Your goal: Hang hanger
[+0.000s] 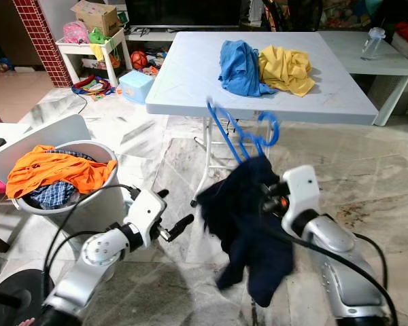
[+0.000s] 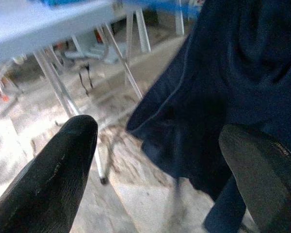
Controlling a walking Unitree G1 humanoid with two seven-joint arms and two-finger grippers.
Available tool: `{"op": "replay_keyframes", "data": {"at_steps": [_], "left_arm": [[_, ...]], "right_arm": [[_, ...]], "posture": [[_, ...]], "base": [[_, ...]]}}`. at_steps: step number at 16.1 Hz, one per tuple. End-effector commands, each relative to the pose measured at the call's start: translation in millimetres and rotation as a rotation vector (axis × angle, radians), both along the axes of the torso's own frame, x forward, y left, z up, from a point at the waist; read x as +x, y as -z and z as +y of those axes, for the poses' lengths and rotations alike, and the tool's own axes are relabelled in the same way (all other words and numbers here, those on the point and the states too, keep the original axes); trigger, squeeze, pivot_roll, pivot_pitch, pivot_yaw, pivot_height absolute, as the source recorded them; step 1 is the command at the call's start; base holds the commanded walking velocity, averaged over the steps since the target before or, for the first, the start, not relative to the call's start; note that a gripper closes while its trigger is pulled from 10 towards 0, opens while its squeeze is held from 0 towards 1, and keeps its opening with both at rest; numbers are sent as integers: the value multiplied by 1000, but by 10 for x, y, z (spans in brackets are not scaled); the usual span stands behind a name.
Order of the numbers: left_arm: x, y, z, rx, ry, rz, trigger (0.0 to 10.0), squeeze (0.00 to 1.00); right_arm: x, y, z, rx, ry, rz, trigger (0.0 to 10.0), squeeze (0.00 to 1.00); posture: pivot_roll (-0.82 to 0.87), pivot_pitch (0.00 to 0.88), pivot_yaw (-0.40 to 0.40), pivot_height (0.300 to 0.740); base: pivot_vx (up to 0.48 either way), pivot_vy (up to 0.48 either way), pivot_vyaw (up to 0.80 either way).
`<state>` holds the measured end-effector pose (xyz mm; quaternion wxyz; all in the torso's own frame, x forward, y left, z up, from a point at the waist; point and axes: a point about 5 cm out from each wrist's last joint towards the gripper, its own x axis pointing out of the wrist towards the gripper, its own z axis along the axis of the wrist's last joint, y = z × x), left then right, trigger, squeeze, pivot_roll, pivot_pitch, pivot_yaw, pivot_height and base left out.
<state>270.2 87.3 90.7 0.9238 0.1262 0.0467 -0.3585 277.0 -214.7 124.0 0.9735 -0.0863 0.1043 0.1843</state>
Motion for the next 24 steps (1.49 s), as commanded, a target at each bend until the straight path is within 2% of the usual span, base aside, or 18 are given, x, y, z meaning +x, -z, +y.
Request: {"op": "replay_keyframes", "data": {"at_steps": [1,3,5,6,7,8,9,11,14,16,17,18,19,20,21,22,23,24], "left_arm": [[-23,-85,-2,22,24,-36,10000,0],[-23,-162,88,67,21,-100,10000,0],[-3,-211,190,61,-7,-112,10000,0],[24,-251,310,75,6,-126,10000,0],[44,-294,379,88,38,-144,10000,0],[47,-330,401,94,84,-153,10000,0],[28,-338,410,131,161,-150,10000,0],[59,-314,428,142,159,-143,10000,0],[101,-290,387,65,58,-131,10000,0],[112,-286,363,-21,-42,-135,10000,0],[124,-281,373,-36,-79,-131,10000,0],[124,-281,373,-36,-79,-131,10000,0],[160,-283,421,-91,-177,-122,10000,0],[182,-286,454,-120,-223,-114,10000,0],[182,-286,454,-120,-223,-114,10000,0],[221,-305,500,-140,-249,-113,10000,0],[253,-336,519,-134,-233,-125,10000,0],[262,-346,522,-133,-229,-128,10000,0]], "right_arm": [[29,-73,-6,-54,-28,-44,10000,0],[6,-28,-59,-123,-66,-21,10000,0],[-15,-16,-77,-142,-116,-11,10000,0],[-77,8,-122,-208,-216,11,10000,0],[-151,19,-169,-259,-312,39,10000,0],[-205,7,-224,-270,-376,71,10000,0],[-232,-17,-343,-315,-425,113,10000,0],[-137,-73,-488,-369,-360,90,10000,0],[-43,-105,-389,-272,-266,14,10000,0],[-11,-67,-230,-111,-150,-50,10000,0],[-7,-73,-190,-64,-122,-74,10000,0],[-7,-73,-190,-64,-122,-74,10000,0],[-12,-78,-112,37,-50,-116,10000,0],[-26,-73,-71,85,-20,-126,10000,0],[-26,-73,-71,85,-20,-126,10000,0],[-79,-40,5,72,-68,-116,10000,0],[-137,-3,30,7,-169,-83,10000,0],[-153,5,31,-5,-193,-71,10000,0]], "posture": [[-20,22,13,740],[-12,25,15,740],[-8,24,18,740],[-7,23,18,740],[-7,21,13,740],[-8,20,12,740],[-15,16,10,740],[-20,14,10,740],[-25,14,10,740],[-31,3,11,740],[-31,3,11,740],[-31,3,11,740],[-32,0,13,740],[-32,0,13,740],[-32,0,13,740],[-35,0,19,740],[-35,0,19,740],[-35,0,19,740]], "base": [[0,0,0],[0,0,0],[0,0,0],[0,0,0],[0,0,0],[0,0,0],[0,0,0],[0,0,0],[0,0,0],[0,0,0],[0,0,0],[0,0,0],[0,0,0],[0,0,0],[0,0,0],[0,0,0],[0,0,0],[0,0,0]]}}
